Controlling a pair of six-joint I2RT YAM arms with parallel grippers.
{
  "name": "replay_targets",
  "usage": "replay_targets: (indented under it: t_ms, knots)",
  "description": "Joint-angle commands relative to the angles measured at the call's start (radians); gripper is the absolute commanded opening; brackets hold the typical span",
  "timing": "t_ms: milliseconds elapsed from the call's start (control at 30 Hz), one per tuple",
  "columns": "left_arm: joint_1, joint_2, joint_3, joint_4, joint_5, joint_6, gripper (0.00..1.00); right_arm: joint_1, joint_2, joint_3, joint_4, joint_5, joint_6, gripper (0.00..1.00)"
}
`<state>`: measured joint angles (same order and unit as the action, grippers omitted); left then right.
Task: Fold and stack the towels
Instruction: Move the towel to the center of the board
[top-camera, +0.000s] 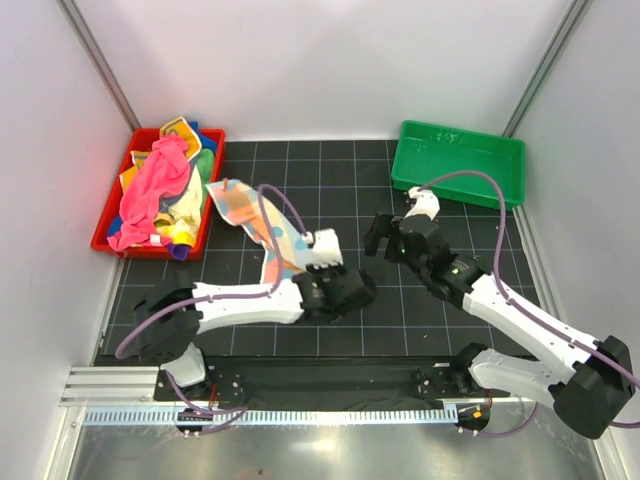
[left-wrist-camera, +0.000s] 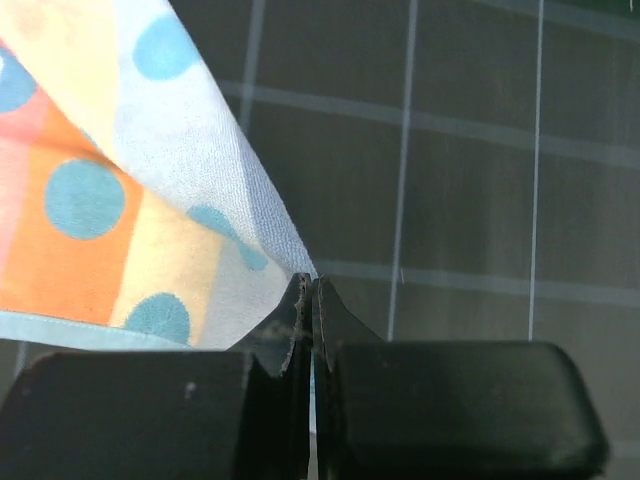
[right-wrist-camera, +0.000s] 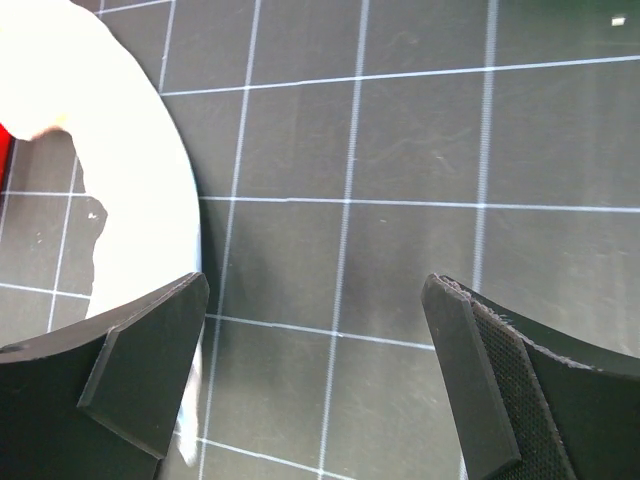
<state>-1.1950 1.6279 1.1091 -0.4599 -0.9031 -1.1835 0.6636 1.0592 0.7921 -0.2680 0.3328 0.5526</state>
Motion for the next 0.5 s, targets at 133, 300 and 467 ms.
replay_targets:
  t_ms: [133,300,467]
  knots:
    - [-0.202,0.050,0.084,-0.108,0.039,-0.151,0.00,-0.015,-0.068,0.022,-0.126,0.091,-0.014,1.00]
    - [-0.238,0.026,0.032,-0.065,0.157,-0.188,0.00,-0.016,-0.061,0.025,-0.131,0.065,-0.025,1.00]
    - [-0.242,-0.006,0.011,-0.088,0.123,-0.168,0.07,-0.016,-0.047,0.044,-0.132,0.005,-0.022,1.00]
